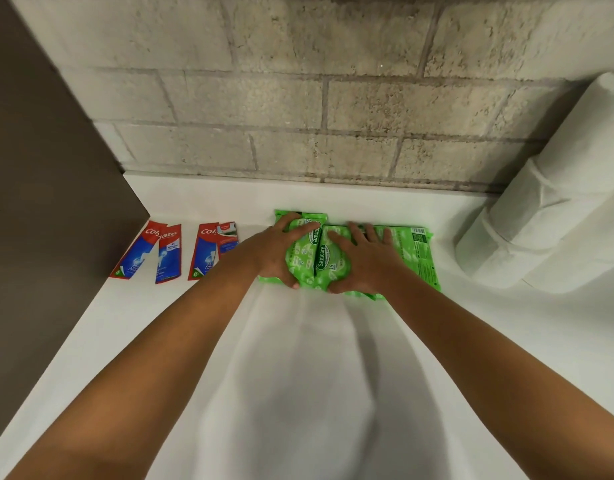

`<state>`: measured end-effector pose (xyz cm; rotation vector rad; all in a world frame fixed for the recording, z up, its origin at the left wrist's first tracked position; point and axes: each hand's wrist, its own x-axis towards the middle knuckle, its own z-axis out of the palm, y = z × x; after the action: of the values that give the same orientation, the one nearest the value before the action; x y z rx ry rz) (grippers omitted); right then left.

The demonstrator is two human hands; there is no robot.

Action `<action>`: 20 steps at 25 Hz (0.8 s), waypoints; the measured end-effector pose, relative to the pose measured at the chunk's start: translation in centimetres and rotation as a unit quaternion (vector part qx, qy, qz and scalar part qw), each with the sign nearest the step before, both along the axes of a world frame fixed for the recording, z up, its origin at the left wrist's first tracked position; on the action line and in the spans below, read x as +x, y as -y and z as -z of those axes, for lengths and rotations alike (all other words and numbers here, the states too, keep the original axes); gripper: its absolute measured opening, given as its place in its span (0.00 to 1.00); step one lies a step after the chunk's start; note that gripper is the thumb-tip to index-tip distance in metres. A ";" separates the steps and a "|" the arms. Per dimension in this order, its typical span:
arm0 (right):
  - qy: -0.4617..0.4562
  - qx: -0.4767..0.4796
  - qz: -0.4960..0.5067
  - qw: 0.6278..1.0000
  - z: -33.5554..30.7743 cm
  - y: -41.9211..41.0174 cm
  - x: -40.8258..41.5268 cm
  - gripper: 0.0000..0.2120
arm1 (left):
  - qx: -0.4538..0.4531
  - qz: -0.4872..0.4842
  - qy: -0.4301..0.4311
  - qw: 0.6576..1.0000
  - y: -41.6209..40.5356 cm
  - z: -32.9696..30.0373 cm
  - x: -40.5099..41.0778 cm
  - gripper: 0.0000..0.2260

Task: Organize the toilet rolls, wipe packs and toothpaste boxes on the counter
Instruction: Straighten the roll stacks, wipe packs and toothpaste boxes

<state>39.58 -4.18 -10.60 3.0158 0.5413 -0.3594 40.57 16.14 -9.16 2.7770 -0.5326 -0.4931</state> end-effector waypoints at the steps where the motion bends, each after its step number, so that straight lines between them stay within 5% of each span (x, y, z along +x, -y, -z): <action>1: 0.004 0.001 0.001 1.000 0.0 0.0 0.1 0.50 | 0.006 0.000 -0.002 1.000 0.2 -0.1 0.0 0.55; 6: 0.072 0.031 -0.043 0.996 -1.2 0.1 -1.2 0.48 | 0.105 -0.017 -0.012 0.994 0.7 -1.9 -0.8 0.51; 10: 0.090 0.137 0.036 0.986 -1.8 4.9 -2.7 0.45 | 0.029 0.032 0.167 0.985 4.5 -3.6 -3.3 0.36; 14: -0.002 0.085 0.072 0.994 -0.2 9.2 -3.2 0.45 | 0.069 0.096 0.105 0.987 8.4 -0.6 -5.0 0.30; 20: -0.008 0.205 0.125 0.971 1.2 7.7 -2.3 0.42 | 0.052 0.089 0.063 0.993 8.7 0.7 -4.6 0.29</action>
<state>37.28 -11.84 -11.85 3.4980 0.2595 -0.3163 35.96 7.45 -9.91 2.8877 -0.8111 -0.3955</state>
